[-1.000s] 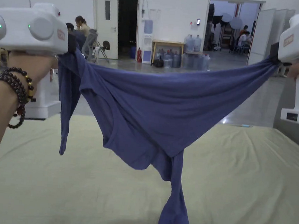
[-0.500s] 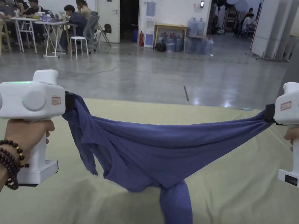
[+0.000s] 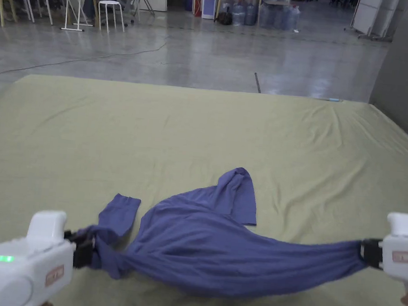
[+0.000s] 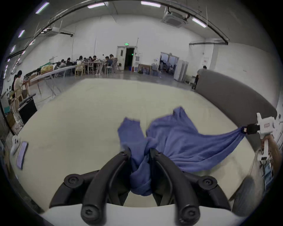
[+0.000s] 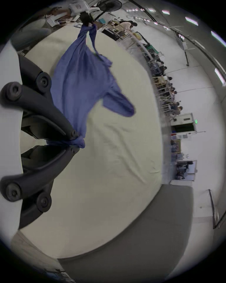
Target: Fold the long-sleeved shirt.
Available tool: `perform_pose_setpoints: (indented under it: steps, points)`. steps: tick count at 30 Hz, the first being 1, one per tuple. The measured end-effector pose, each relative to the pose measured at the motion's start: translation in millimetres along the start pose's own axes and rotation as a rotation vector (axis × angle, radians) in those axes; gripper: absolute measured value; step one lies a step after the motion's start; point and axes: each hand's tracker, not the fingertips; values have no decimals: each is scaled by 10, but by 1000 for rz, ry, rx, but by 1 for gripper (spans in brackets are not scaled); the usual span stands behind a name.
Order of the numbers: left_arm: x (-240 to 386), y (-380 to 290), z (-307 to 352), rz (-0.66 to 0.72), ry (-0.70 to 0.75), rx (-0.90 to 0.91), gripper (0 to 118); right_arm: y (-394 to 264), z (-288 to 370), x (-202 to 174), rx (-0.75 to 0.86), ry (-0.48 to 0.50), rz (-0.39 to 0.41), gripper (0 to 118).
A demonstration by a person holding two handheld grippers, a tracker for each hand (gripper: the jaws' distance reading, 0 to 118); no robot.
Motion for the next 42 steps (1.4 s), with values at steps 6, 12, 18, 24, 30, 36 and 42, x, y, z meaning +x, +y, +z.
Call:
perform_pose_setpoints:
  steps: [6, 12, 18, 24, 30, 36, 42]
  points:
    - [-17, -481, -36, 17, 15, -117, 19, -565, -454, 129, -183, -88, 86, 5]
    - [27, -490, 16, 80, -15, -111, 29, -692, -643, 145, -197, -90, 67, 44]
    - [26, -161, 274, 29, -43, -28, 118, -425, -8, 270, -18, -128, -35, 114]
    - [274, 210, 390, 37, -79, 31, 0, -236, 478, 199, 22, -89, -203, 2]
    - [451, 467, -161, -2, -126, -38, 0, -343, 241, 34, -63, -50, -127, 2]
    - [691, 1045, -1300, -55, -67, -163, 91, -285, -128, 40, -100, -35, -96, 2]
    - [797, 1180, -2451, -156, 26, -310, 106, -311, -207, -101, -107, -45, -73, 2]
